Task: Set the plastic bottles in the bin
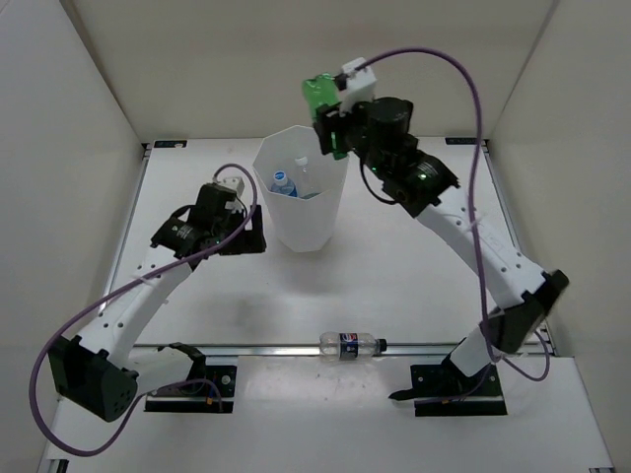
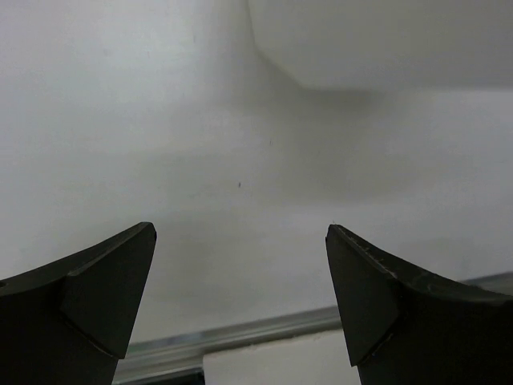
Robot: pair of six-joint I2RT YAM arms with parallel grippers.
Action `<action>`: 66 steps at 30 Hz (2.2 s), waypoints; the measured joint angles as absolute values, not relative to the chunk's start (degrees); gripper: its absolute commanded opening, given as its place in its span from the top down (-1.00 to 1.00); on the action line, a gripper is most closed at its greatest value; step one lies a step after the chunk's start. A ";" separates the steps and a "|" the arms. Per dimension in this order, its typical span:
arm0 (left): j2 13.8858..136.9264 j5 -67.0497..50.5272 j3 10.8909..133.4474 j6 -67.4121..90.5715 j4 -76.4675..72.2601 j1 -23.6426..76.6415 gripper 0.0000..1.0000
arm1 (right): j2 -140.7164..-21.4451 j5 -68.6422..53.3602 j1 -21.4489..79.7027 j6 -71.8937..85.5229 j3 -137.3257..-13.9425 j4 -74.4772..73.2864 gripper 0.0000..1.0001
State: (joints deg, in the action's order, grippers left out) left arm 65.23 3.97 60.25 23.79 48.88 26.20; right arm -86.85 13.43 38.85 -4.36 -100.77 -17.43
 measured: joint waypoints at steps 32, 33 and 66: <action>74.59 -7.42 65.21 13.67 40.49 57.80 -0.97 | -62.24 7.88 21.32 11.25 -68.29 -24.12 -1.00; 77.17 -8.36 65.25 13.17 39.75 60.12 -0.97 | -60.60 7.33 19.03 11.84 -66.26 -25.61 -0.98; 100.79 -3.16 67.42 8.23 35.20 73.30 0.13 | -48.16 -7.20 -7.51 11.35 -46.83 -36.34 -0.98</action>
State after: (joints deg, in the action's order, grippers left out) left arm 100.79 -3.16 67.42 8.23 35.20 73.30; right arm -48.16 -7.20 -7.51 11.35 -46.83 -36.34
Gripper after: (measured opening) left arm 0.698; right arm 0.994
